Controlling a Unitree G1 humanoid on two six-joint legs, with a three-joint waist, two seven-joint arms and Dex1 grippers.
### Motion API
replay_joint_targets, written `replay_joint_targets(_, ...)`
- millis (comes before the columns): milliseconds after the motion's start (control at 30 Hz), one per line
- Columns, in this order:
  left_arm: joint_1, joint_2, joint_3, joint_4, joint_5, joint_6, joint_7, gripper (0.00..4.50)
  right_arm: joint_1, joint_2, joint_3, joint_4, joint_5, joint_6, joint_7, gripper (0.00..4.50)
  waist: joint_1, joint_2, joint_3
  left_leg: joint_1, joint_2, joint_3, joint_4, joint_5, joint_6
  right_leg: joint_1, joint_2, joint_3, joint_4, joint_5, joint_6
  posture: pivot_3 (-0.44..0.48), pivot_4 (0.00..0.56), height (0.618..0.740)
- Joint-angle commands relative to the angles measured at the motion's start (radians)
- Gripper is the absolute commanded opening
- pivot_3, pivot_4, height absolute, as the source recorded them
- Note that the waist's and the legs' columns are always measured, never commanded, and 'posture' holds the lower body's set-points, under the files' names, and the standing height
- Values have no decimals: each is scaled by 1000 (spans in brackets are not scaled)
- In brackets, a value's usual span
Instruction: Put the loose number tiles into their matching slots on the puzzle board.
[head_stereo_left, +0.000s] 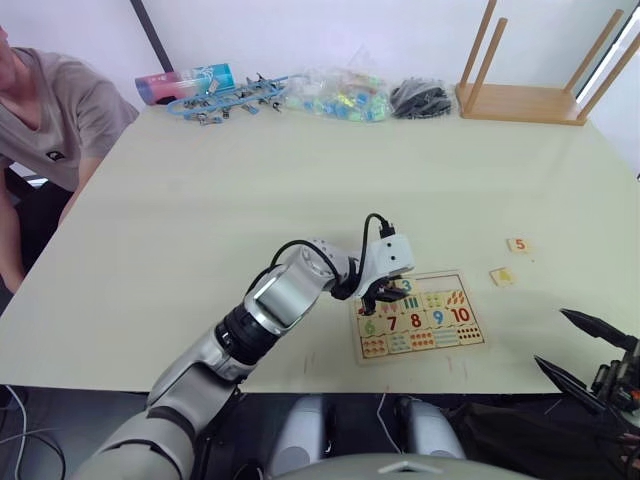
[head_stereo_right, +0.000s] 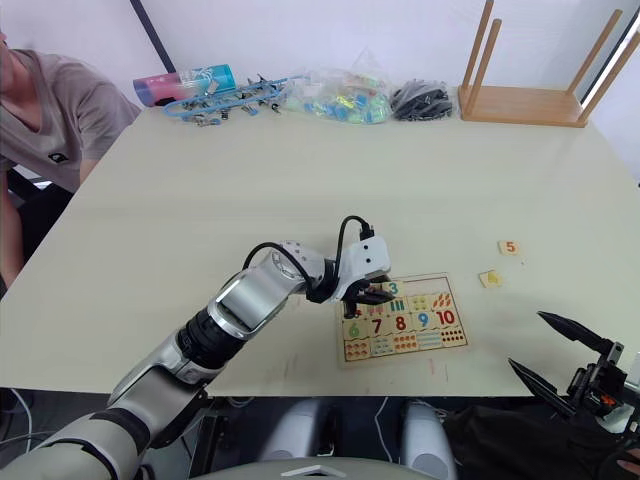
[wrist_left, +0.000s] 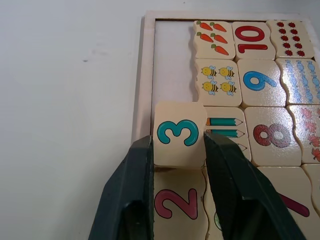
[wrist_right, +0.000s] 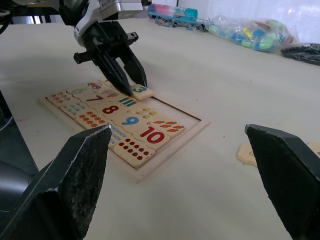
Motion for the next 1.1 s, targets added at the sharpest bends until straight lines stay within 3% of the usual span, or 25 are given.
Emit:
replay_joint_targets(33, -4, -7, -3, -49, -3, -1, 6, 3292, 1, -1, -12, -8, 7, -19, 2, 4500, 0, 0, 0, 0, 0, 0, 0, 0, 0, 0, 0, 0, 0, 0, 0, 0, 150, 740)
replay_joint_targets(100, -10, -10, 0, -45, -1, -9, 9, 4410, 0, 0, -12, -6, 7, -20, 3, 4500, 0, 0, 0, 0, 0, 0, 0, 0, 0, 0, 0, 0, 0, 0, 0, 0, 150, 740)
replay_joint_targets(133, -13, -10, 1, -42, 0, -11, 10, 4468, 0, 0, -12, -6, 7, -20, 2, 4500, 0, 0, 0, 0, 0, 0, 0, 0, 0, 0, 0, 0, 0, 0, 0, 0, 150, 740)
replay_joint_targets(567, -94, -38, 105, -4, -80, -17, -15, 4468, 2, 2, -10, -2, 3, -24, 1, 4500, 0, 0, 0, 0, 0, 0, 0, 0, 0, 0, 0, 0, 0, 0, 0, 0, 150, 740)
replay_joint_targets(900, -157, -34, 154, 300, -103, -377, -170, 4468, -10, 4, -2, -3, 0, -23, -6, 4500, 0, 0, 0, 0, -2, 0, 0, 1, -1, 0, 0, 0, 0, 0, 1, 0, 150, 740)
replay_joint_targets(1000, -162, -38, 162, 384, -104, -484, -218, 3675, -7, 8, 0, -5, -2, -26, -8, 4500, 0, 0, 0, 0, -2, 0, 0, 0, -1, 0, 0, 0, 0, 0, 1, 0, 150, 740)
replay_joint_targets(1100, -159, -34, 165, 437, -109, -562, -278, 2347, -5, 12, 0, -7, -4, -28, -11, 4500, 0, 0, 0, 0, -2, 0, 0, 0, -1, 0, 0, 0, 0, 0, 1, 0, 150, 740)
